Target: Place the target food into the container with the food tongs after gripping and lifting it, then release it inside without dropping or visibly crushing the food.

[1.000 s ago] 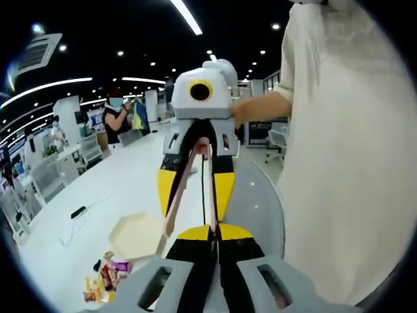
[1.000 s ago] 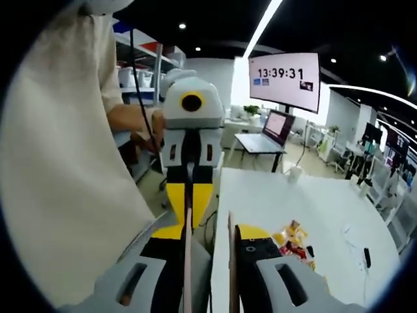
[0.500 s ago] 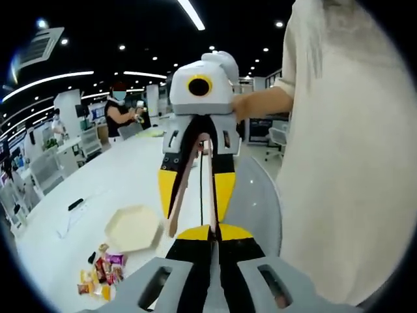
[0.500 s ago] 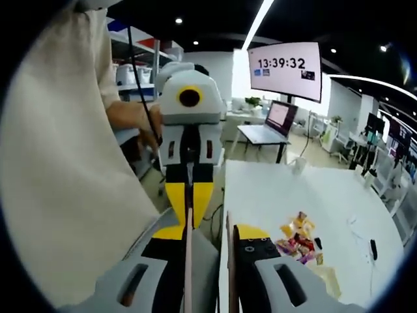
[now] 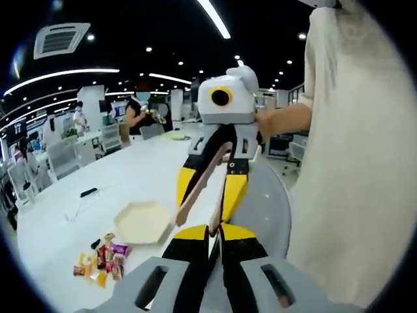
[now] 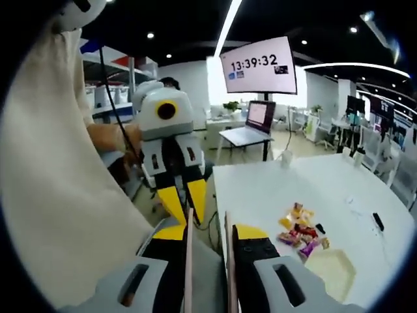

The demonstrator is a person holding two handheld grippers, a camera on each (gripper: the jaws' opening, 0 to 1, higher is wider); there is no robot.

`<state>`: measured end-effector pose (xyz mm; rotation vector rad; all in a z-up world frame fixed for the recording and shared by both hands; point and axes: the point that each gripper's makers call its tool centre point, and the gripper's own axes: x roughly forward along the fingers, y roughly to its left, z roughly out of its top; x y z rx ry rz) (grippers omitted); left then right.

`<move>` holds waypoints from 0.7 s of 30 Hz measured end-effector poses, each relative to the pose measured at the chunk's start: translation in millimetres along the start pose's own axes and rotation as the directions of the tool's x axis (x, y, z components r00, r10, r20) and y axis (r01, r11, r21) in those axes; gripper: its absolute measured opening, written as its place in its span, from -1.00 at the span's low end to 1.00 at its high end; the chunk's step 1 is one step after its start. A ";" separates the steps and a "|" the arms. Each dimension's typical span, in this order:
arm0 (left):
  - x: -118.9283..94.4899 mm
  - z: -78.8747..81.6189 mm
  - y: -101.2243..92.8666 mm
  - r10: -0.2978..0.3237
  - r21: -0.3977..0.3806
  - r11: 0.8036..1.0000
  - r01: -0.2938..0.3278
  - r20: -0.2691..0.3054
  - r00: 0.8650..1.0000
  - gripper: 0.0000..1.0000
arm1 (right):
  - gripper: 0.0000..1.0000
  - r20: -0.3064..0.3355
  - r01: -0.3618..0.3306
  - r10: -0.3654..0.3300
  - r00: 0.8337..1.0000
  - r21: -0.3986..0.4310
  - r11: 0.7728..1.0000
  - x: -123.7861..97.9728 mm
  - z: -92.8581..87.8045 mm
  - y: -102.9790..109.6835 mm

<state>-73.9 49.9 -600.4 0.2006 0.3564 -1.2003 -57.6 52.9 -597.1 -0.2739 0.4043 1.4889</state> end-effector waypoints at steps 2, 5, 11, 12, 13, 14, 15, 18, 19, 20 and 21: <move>1.3 -2.7 0.5 0.010 -0.010 1.000 -0.010 -0.012 1.000 -0.95 | -0.48 0.007 0.015 -0.015 1.000 0.013 1.000 -2.1 -2.0 -0.5; 1.7 -11.3 0.3 0.019 -0.010 1.000 -0.020 -0.053 0.998 -1.00 | -0.49 0.043 0.059 -0.061 0.997 0.062 0.996 -8.6 -0.6 -7.1; 1.0 -6.6 0.9 0.050 -0.060 0.997 -0.050 -0.011 0.999 -1.00 | -0.49 0.106 0.119 -0.137 0.985 0.167 0.979 -29.9 -3.7 -22.9; 3.0 -6.1 1.5 0.061 -0.069 0.996 -0.062 -0.010 0.998 -1.00 | -0.49 0.111 0.129 -0.152 0.982 0.187 0.974 -35.0 -7.0 -25.1; 5.3 -6.3 2.3 0.070 -0.081 0.994 -0.070 -0.011 0.998 -0.97 | -0.49 0.124 0.137 -0.166 0.978 0.210 0.968 -39.5 -8.8 -26.7; 6.4 -6.1 2.1 0.072 -0.086 0.994 -0.073 -0.012 0.997 -0.92 | -0.49 0.134 0.135 -0.169 0.976 0.229 0.964 -40.8 -8.4 -26.9; 9.0 -6.4 2.6 0.080 -0.107 0.991 -0.081 -0.015 0.997 -0.88 | -0.49 0.174 0.124 -0.179 0.968 0.288 0.950 -45.8 -5.9 -27.3; 15.0 -3.8 1.0 0.088 -0.117 0.989 -0.088 -0.011 0.996 -0.87 | -0.49 0.231 0.110 -0.212 0.950 0.387 0.916 -60.5 -7.2 -32.2; 17.4 -1.2 0.5 0.091 -0.127 0.988 -0.091 -0.002 0.996 -0.86 | -0.49 0.244 0.107 -0.220 0.944 0.404 0.909 -64.1 -7.8 -33.7; 19.7 2.6 2.1 0.111 -0.143 0.984 -0.108 0.010 0.994 -0.84 | -0.49 0.264 0.093 -0.226 0.938 0.433 0.896 -68.8 -8.3 -34.9; 20.6 4.8 5.4 0.140 -0.141 0.980 -0.137 0.011 0.990 -0.80 | -0.49 0.278 0.086 -0.233 0.932 0.455 0.886 -72.0 -8.4 -35.9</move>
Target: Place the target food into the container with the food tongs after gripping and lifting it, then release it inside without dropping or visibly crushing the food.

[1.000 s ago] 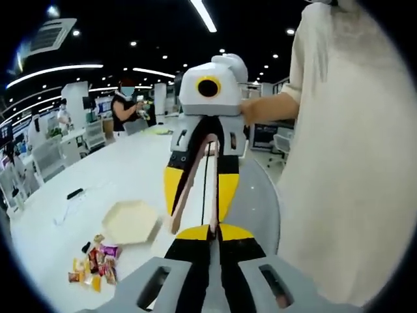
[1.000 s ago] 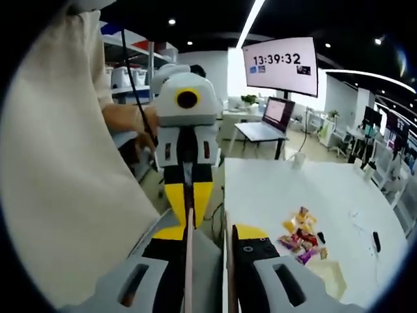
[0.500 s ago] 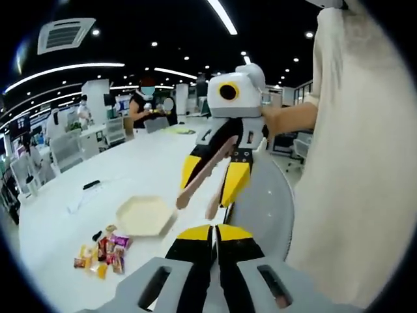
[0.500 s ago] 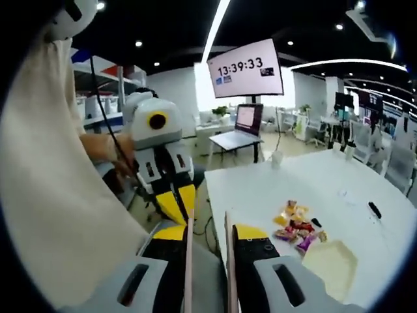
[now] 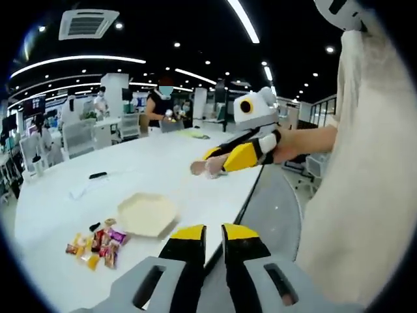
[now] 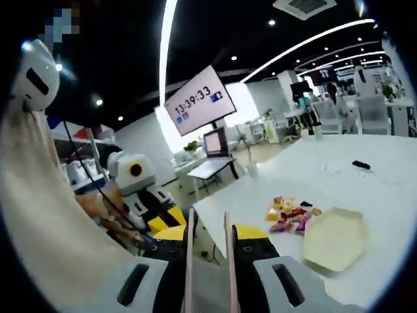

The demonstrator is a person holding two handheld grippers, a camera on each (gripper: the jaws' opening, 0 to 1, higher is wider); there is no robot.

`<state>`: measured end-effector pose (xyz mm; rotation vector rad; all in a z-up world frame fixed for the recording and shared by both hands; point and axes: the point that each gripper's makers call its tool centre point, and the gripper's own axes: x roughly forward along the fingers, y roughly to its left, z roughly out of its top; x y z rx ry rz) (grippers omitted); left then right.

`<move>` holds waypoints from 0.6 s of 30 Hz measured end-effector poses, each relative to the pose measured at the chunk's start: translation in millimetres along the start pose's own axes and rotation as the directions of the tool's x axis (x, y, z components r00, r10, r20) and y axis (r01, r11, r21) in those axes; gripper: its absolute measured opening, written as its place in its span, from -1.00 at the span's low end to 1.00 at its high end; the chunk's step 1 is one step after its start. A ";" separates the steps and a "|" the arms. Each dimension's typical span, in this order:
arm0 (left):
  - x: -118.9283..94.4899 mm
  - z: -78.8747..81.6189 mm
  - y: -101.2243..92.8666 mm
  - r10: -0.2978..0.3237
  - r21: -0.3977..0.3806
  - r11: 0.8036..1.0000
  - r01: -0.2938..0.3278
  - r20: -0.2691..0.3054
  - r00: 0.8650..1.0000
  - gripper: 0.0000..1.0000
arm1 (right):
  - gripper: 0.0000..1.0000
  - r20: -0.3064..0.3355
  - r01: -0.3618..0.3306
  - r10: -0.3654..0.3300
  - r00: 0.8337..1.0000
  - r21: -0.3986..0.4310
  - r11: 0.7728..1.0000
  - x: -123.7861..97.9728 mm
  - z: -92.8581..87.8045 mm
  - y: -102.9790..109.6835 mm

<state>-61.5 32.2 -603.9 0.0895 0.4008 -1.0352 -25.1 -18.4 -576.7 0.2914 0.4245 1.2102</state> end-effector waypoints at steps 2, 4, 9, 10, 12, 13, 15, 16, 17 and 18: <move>3.7 7.6 -1.8 0.012 -0.003 1.000 -0.012 0.017 1.000 -0.75 | -0.49 0.027 0.003 -0.003 1.000 0.024 1.000 -6.6 2.6 -4.1; 7.6 13.9 -1.9 0.031 -0.020 0.999 -0.031 0.038 0.999 -0.73 | -0.49 0.072 -0.003 -0.003 0.997 0.094 0.996 -12.4 8.4 -6.1; 18.7 16.7 -8.1 0.038 -0.047 0.998 -0.036 0.043 0.998 -0.75 | -0.49 0.156 -0.050 0.018 0.988 0.208 0.977 -29.2 18.4 -11.5; 20.4 17.3 -9.6 0.040 -0.052 0.998 -0.038 0.045 0.998 -0.76 | -0.49 0.154 -0.045 0.013 0.988 0.209 0.977 -32.1 18.0 -13.6; 23.8 19.4 -10.6 0.060 -0.065 0.996 -0.057 0.051 0.997 -0.74 | -0.50 0.150 -0.037 0.008 0.989 0.192 0.981 -36.5 18.6 -13.4; 24.4 20.6 -7.9 0.087 -0.068 0.994 -0.083 0.057 0.995 -0.73 | -0.50 0.147 -0.043 0.018 0.989 0.172 0.984 -39.8 20.4 -10.7; 26.2 25.4 -8.0 0.118 -0.100 0.989 -0.109 0.085 0.989 -0.73 | -0.51 0.158 -0.056 0.032 0.987 0.152 0.987 -42.1 24.2 -7.7; 26.4 25.9 -7.7 0.125 -0.105 0.988 -0.116 0.089 0.988 -0.73 | -0.51 0.156 -0.056 0.033 0.987 0.148 0.987 -42.8 24.3 -7.4; 27.6 26.1 -7.2 0.150 -0.111 0.984 -0.139 0.098 0.984 -0.73 | -0.51 0.146 -0.054 0.036 0.989 0.125 0.991 -42.8 24.9 -8.3; 28.0 25.8 -7.2 0.156 -0.112 0.983 -0.144 0.099 0.983 -0.73 | -0.51 0.144 -0.054 0.037 0.989 0.118 0.992 -42.9 25.0 -8.7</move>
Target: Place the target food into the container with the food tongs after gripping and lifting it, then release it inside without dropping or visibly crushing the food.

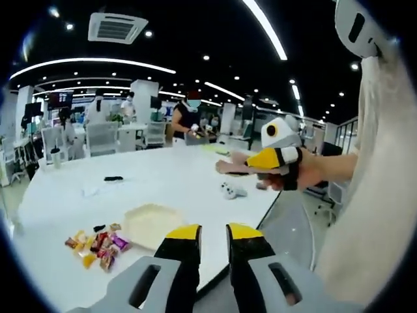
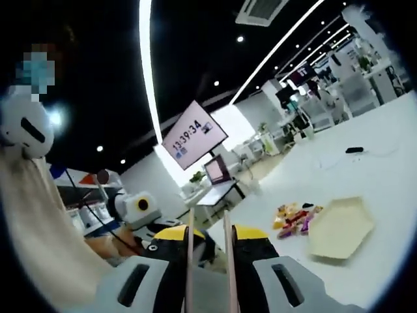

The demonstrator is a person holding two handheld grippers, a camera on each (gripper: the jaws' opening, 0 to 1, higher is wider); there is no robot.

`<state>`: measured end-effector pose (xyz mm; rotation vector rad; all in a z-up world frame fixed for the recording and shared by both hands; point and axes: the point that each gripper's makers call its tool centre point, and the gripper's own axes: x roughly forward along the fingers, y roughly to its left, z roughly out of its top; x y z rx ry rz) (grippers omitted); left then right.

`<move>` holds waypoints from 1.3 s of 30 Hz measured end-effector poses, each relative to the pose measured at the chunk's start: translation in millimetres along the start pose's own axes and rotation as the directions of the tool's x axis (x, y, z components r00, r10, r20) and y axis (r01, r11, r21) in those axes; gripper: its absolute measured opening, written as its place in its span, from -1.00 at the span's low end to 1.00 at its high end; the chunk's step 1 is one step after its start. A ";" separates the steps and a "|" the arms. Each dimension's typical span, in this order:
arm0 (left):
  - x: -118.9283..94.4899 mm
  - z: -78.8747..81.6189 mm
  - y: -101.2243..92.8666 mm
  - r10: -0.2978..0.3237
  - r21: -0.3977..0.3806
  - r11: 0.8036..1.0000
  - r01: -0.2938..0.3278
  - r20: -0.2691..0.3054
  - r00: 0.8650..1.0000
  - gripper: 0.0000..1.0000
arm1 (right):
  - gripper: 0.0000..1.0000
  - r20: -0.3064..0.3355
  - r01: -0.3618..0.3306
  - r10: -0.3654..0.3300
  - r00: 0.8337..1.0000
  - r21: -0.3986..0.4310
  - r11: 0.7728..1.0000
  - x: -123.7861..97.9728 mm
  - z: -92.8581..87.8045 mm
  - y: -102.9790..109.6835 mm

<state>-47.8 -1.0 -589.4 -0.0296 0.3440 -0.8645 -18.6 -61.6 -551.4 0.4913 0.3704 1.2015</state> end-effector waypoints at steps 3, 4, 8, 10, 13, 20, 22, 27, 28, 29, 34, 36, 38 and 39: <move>2.5 -7.1 5.8 0.048 -0.008 0.999 -0.048 0.004 0.999 -0.73 | -0.50 -0.062 0.010 -0.015 0.998 -0.080 0.997 3.0 -7.0 -7.9; 2.5 -8.1 6.9 0.057 -0.013 0.998 -0.057 0.006 0.998 -0.73 | -0.50 -0.088 0.018 -0.027 0.996 -0.099 0.995 4.6 -11.2 -10.1; 4.2 -11.8 14.7 0.053 -0.035 0.998 -0.053 0.015 0.998 -0.73 | -0.48 -0.149 0.026 -0.060 0.987 -0.221 0.975 14.4 -18.9 -7.4; 5.7 -14.2 19.4 0.047 -0.035 0.998 -0.046 0.010 0.999 -0.72 | -0.48 -0.165 0.035 -0.080 0.983 -0.259 0.965 18.9 -20.9 -7.3; 5.4 -10.3 33.3 0.022 -0.035 0.999 -0.021 0.017 1.000 -0.74 | -0.46 -0.214 0.058 -0.138 0.967 -0.341 0.938 36.9 -29.8 -12.4; -14.2 -4.8 59.1 -0.120 0.036 0.992 0.121 -0.018 0.993 -0.82 | -0.46 -0.223 0.047 -0.137 0.965 -0.367 0.929 80.6 -30.2 -6.8; -22.7 0.4 66.0 -0.179 0.015 0.984 0.179 0.005 0.984 -0.88 | -0.45 -0.225 0.041 -0.134 0.965 -0.375 0.926 96.2 -30.1 -2.9; -43.8 8.6 90.5 -0.250 -0.022 0.968 0.252 0.060 0.966 -0.96 | -0.45 -0.165 0.012 -0.070 0.984 -0.326 0.945 132.4 -22.2 13.4; -47.3 9.0 94.9 -0.258 -0.026 0.965 0.261 0.069 0.964 -0.96 | -0.45 -0.164 0.019 -0.077 0.983 -0.327 0.945 136.9 -21.9 13.7; -52.3 10.3 100.4 -0.272 -0.038 0.960 0.276 0.084 0.959 -0.97 | -0.44 -0.167 0.021 -0.081 0.983 -0.333 0.943 145.1 -22.3 15.4; -75.4 21.5 130.4 -0.312 -0.106 0.936 0.336 0.196 0.930 -0.96 | -0.44 -0.210 0.047 -0.136 0.968 -0.381 0.924 173.1 -31.8 13.3; -81.2 28.4 134.1 -0.345 -0.122 0.917 0.380 0.234 0.909 -0.96 | -0.44 -0.215 0.056 -0.150 0.965 -0.388 0.920 181.1 -34.1 13.3; -82.7 30.1 137.3 -0.364 -0.120 0.909 0.399 0.238 0.901 -0.96 | -0.44 -0.220 0.063 -0.161 0.962 -0.391 0.918 185.9 -36.5 13.1; -82.7 30.6 137.5 -0.369 -0.119 0.907 0.404 0.238 0.898 -0.96 | -0.44 -0.223 0.066 -0.165 0.961 -0.393 0.917 187.2 -37.4 12.8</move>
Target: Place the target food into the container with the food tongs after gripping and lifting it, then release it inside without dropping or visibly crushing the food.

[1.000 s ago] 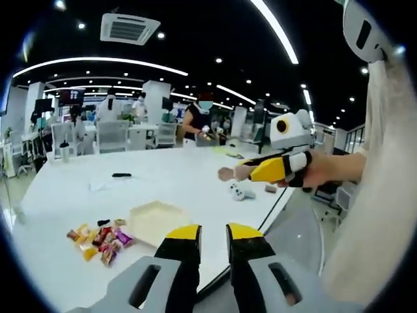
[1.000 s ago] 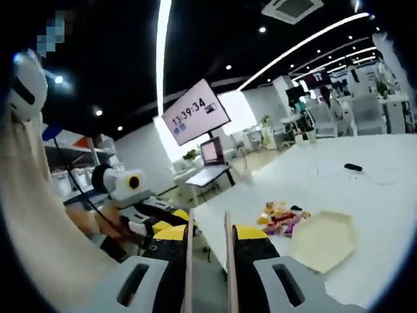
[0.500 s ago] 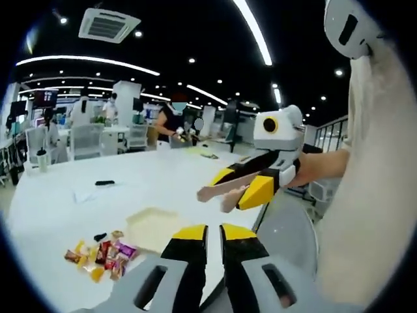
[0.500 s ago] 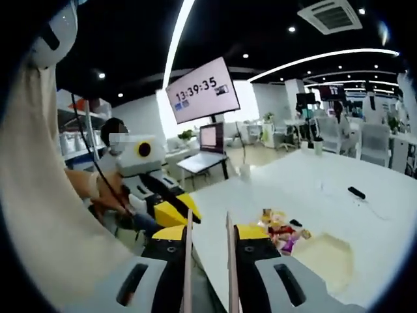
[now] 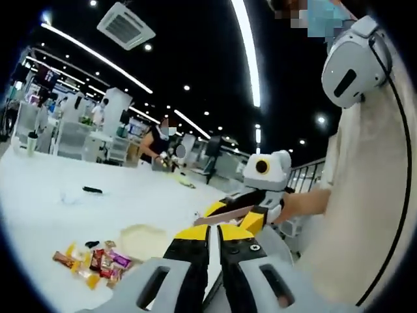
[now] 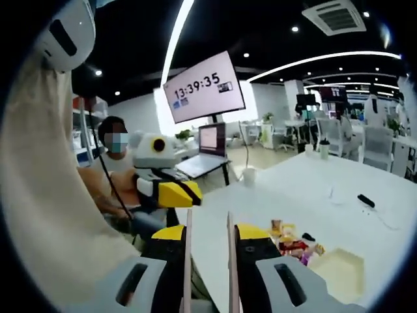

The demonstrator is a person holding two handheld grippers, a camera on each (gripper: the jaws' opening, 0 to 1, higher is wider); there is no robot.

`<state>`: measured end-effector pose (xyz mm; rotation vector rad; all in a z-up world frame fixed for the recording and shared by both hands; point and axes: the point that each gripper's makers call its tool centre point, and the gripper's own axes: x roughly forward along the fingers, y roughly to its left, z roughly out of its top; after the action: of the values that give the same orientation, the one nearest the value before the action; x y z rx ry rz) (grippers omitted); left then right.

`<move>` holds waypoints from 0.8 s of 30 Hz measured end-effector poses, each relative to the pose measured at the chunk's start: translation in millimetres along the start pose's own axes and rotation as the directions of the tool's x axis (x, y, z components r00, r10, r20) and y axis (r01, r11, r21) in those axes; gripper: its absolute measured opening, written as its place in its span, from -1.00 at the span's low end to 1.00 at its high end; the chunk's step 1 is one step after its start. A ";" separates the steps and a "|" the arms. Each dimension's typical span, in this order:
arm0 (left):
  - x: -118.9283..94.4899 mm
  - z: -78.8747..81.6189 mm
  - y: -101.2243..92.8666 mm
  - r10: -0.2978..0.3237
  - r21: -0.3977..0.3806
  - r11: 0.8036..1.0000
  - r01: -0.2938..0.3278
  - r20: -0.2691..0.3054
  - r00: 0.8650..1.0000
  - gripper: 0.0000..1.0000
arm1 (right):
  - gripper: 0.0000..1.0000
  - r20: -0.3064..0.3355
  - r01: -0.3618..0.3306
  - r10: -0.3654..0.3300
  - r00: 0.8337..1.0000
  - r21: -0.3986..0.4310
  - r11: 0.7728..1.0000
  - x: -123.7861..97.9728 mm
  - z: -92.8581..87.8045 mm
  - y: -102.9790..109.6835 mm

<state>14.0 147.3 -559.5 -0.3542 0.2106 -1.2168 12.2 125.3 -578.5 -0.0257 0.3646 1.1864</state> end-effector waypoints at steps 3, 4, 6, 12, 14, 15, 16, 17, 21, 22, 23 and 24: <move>1.0 1.2 -2.1 -0.070 -0.010 0.997 0.070 -0.015 0.997 -0.95 | -0.44 -0.021 0.020 -0.020 1.000 -0.020 1.000 8.8 -0.9 3.3; 1.2 0.7 -2.7 -0.080 -0.010 0.997 0.080 -0.020 0.997 -0.95 | -0.44 -0.024 0.024 -0.025 0.999 -0.022 0.999 9.8 -0.2 4.0; 2.0 -1.7 -7.3 -0.141 0.000 0.990 0.141 -0.041 0.989 -0.96 | -0.44 -0.031 0.034 -0.035 0.999 -0.026 0.999 11.9 1.0 5.3; -1.1 -5.8 -13.4 -0.217 0.019 0.975 0.219 -0.081 0.973 -0.95 | -0.43 -0.040 0.045 -0.046 0.998 -0.025 0.999 15.1 1.1 8.2; -3.7 -7.5 -14.3 -0.232 0.028 0.971 0.236 -0.097 0.968 -0.95 | -0.43 -0.045 0.048 -0.049 0.998 -0.022 0.999 16.0 0.1 9.6; -7.1 -8.3 -13.4 -0.234 0.038 0.970 0.239 -0.109 0.966 -0.96 | -0.43 -0.051 0.054 -0.055 0.997 -0.020 0.998 16.8 -1.2 10.4; -9.2 -8.6 -12.8 -0.234 0.040 0.970 0.239 -0.111 0.966 -0.95 | -0.43 -0.053 0.057 -0.058 0.997 -0.018 0.998 16.9 -2.0 10.8; -12.2 -8.5 -11.0 -0.229 0.042 0.971 0.234 -0.107 0.968 -0.93 | -0.43 -0.056 0.061 -0.061 0.997 -0.017 0.998 17.3 -3.0 11.4; -19.5 -8.5 -6.1 -0.208 0.038 0.977 0.212 -0.090 0.974 -0.88 | -0.47 -0.082 0.094 -0.094 0.992 0.004 0.996 17.7 -9.9 8.7; -21.9 -9.1 -2.8 -0.189 0.038 0.980 0.193 -0.087 0.978 -0.87 | -0.48 -0.125 0.154 -0.151 0.981 0.008 0.988 15.7 -18.7 -0.4; -23.3 -10.2 -1.2 -0.178 0.038 0.983 0.182 -0.087 0.980 -0.86 | -0.50 -0.155 0.193 -0.192 0.969 -0.005 0.981 14.2 -25.4 -7.2; -25.1 -11.7 0.4 -0.168 0.039 0.984 0.172 -0.089 0.982 -0.86 | -0.53 -0.210 0.247 -0.247 0.946 -0.027 0.969 11.5 -39.6 -17.1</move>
<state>1.9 169.2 -571.3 -0.2841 0.2291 -1.4047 21.0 120.9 -622.0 -0.1946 0.5333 0.9367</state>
